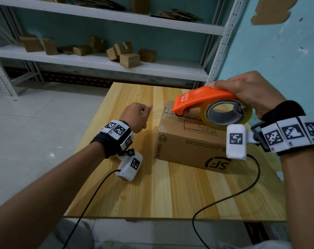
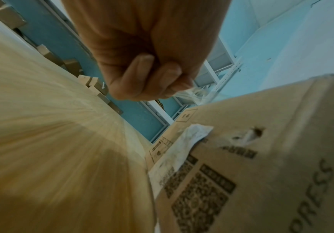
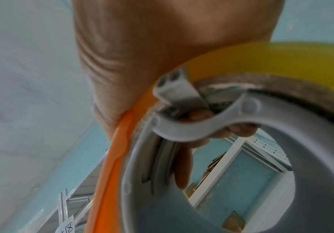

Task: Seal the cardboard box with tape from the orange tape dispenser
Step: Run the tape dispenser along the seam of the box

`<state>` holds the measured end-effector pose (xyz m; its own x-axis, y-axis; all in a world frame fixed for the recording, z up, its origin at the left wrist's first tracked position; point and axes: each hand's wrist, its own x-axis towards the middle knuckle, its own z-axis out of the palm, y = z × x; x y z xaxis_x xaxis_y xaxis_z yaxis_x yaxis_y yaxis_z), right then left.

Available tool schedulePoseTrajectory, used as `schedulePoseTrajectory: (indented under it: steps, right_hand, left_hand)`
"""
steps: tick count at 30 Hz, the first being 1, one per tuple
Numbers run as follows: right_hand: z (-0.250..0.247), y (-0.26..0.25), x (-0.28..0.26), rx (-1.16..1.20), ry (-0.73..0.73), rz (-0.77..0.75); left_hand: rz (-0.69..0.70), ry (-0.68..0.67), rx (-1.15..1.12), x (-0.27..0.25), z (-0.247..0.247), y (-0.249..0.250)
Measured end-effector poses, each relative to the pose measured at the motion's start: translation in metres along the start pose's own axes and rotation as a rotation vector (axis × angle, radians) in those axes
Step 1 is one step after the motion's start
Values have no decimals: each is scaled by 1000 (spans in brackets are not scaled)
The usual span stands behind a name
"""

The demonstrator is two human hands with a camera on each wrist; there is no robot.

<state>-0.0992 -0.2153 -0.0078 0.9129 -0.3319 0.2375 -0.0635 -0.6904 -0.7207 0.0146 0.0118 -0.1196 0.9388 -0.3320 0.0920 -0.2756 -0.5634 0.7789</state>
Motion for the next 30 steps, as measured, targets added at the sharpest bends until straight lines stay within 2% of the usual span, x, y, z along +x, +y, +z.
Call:
schedulePoseTrajectory:
  steps: [30]
  right_hand:
    - [4,3,3,30,3,30]
  left_hand:
    - [-30,-75,24,-4,17,2]
